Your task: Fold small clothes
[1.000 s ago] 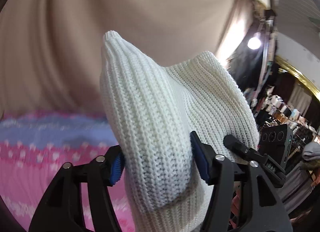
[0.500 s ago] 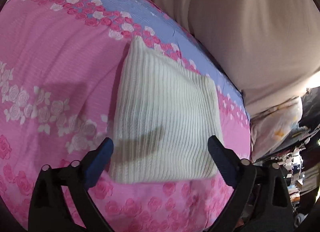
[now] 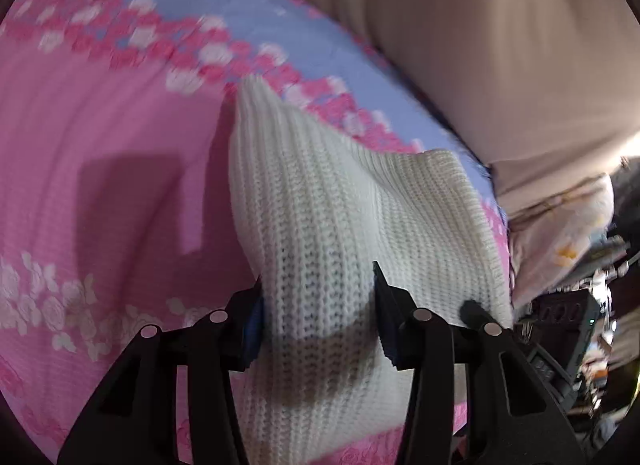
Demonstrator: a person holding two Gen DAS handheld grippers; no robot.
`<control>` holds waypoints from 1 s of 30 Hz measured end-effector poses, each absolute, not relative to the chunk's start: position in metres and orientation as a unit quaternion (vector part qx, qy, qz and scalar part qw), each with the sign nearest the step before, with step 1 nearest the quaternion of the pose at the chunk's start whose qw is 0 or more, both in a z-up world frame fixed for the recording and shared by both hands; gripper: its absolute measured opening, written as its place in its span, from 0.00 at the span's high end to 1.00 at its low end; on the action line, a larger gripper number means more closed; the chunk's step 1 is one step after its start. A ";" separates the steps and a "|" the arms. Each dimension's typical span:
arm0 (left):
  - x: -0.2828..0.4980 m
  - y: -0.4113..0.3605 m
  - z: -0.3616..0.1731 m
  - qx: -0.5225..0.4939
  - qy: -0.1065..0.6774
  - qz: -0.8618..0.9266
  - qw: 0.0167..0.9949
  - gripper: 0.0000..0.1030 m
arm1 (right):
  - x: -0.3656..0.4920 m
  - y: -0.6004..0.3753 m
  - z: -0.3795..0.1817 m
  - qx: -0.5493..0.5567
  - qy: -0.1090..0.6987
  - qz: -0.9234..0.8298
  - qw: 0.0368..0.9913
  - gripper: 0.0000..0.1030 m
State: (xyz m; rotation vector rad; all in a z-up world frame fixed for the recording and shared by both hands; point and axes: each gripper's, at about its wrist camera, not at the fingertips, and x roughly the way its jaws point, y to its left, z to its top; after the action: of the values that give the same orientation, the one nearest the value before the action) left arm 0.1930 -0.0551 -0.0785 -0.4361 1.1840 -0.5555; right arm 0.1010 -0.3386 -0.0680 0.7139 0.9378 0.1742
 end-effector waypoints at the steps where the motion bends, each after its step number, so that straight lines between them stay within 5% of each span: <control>1: 0.192 -0.055 -0.078 -0.201 0.544 -0.259 0.773 0.53 | 0.090 -0.339 -0.062 0.336 0.432 0.078 0.833 0.61; 7: 0.176 -0.058 -0.121 -0.177 0.580 -0.190 0.772 0.40 | 0.080 -0.357 -0.140 0.348 0.513 0.012 0.785 0.47; 11: 0.147 -0.054 -0.081 -0.130 0.545 -0.160 0.813 0.36 | 0.045 -0.368 -0.084 0.343 0.443 -0.019 0.828 0.45; 12: 0.138 -0.057 -0.072 -0.107 0.535 -0.153 0.824 0.36 | 0.041 -0.365 -0.071 0.333 0.429 -0.015 0.840 0.46; 15: 0.126 -0.074 -0.068 -0.044 0.522 -0.137 0.841 0.36 | 0.043 -0.346 -0.053 0.275 0.427 0.007 0.861 0.78; 18: 0.131 -0.092 -0.092 -0.005 0.543 -0.123 0.831 0.36 | 0.071 -0.324 -0.094 0.191 0.489 -0.010 0.851 0.99; 20: 0.131 -0.095 -0.107 0.006 0.560 -0.111 0.821 0.34 | 0.069 -0.337 -0.113 0.210 0.495 -0.016 0.843 1.00; 26: 0.117 -0.090 -0.092 0.014 0.550 -0.100 0.829 0.34 | 0.047 -0.334 -0.056 0.202 0.467 -0.002 0.861 1.00; 30: 0.115 -0.095 -0.097 0.024 0.556 -0.092 0.826 0.34 | 0.060 -0.315 -0.114 0.154 0.532 -0.010 0.833 1.00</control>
State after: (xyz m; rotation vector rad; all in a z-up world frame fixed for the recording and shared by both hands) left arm 0.1146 -0.0948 -0.0965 0.0504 1.1822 -0.1956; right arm 0.0596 -0.3154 -0.1138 0.3268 1.1269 -0.0202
